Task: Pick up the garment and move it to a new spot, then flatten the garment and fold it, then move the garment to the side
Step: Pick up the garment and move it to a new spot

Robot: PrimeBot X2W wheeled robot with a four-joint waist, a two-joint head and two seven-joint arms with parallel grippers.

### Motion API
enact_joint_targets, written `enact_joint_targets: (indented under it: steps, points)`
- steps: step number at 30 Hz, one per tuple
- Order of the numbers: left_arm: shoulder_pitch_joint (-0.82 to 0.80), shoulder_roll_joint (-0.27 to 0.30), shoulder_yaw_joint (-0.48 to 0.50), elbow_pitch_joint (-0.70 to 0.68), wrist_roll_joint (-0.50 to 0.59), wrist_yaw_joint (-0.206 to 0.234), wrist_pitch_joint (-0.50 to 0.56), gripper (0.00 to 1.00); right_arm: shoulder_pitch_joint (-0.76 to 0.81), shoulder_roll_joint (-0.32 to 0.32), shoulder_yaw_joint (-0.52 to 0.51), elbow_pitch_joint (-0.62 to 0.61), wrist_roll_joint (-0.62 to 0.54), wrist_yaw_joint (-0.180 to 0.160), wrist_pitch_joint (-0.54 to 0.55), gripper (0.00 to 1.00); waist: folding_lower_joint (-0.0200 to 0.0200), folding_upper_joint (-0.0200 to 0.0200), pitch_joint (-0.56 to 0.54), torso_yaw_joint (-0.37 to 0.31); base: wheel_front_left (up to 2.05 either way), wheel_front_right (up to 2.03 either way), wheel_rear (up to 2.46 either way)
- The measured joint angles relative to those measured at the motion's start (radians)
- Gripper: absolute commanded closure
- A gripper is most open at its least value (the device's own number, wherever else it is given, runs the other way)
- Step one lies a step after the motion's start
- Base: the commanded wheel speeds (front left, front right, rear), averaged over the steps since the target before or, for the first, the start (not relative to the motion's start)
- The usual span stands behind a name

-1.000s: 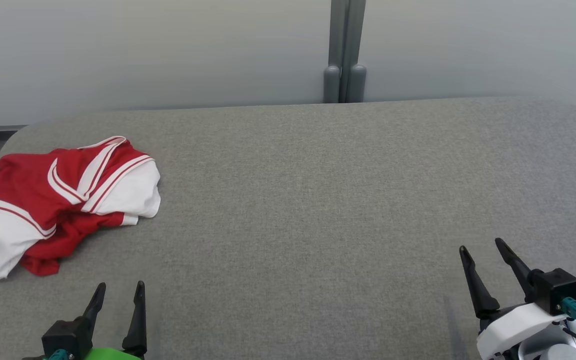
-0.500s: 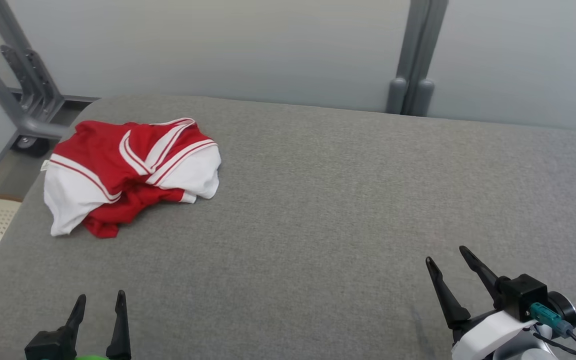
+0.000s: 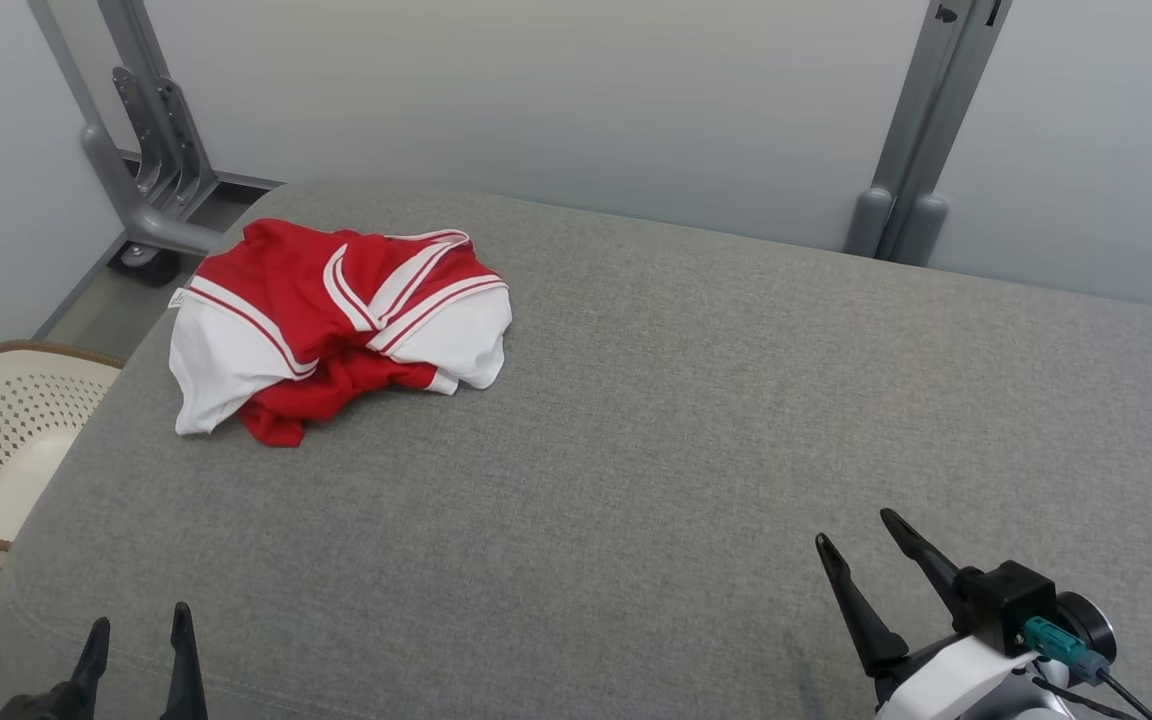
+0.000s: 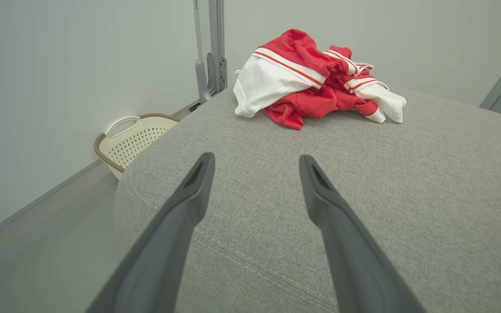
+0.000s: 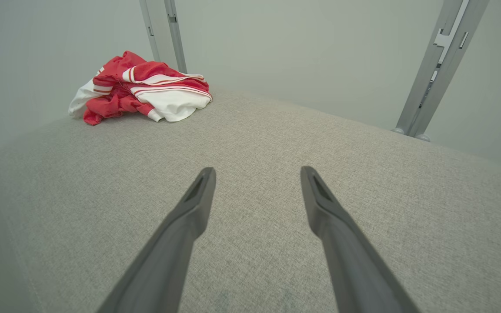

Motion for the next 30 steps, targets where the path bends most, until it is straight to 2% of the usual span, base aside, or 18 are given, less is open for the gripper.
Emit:
enact_joint_targets:
  steps: [7, 12, 18, 21, 30]
  points:
    - [-0.024, -0.003, 0.038, -0.009, -0.043, 0.0, 0.0, 0.0, -0.001, -0.003, 0.0, -0.008, -0.004, 0.0, 0.0, 0.0, 0.0, 0.0, 0.042, -0.016, 0.0, 0.0, 0.0]
    - [-0.172, -0.01, 0.035, 0.013, -0.109, -0.021, 0.004, 0.0, -0.023, -0.014, 0.006, -0.022, -0.031, 0.0, 0.0, 0.0, 0.0, 0.0, 0.102, -0.025, 0.0, 0.0, 0.0]
    - [-0.32, -0.021, 0.025, 0.038, -0.19, -0.046, 0.086, 0.0, -0.065, -0.018, 0.02, -0.037, -0.041, 0.0, 0.0, 0.0, 0.0, 0.0, 0.163, -0.035, 0.0, 0.0, 0.0]
    - [-0.446, -0.02, 0.029, 0.059, -0.244, -0.054, 0.147, 0.0, -0.096, -0.026, 0.034, -0.045, -0.052, 0.002, 0.0, 0.0, 0.0, 0.0, 0.215, -0.048, 0.0, 0.0, 0.0]
    - [-0.585, 0.024, 0.019, 0.176, -0.258, -0.062, 0.233, 0.0, -0.166, -0.03, 0.035, -0.047, -0.054, 0.009, -0.001, 0.0, 0.0001, 0.0, 0.314, -0.098, 0.0, 0.0, 0.0]
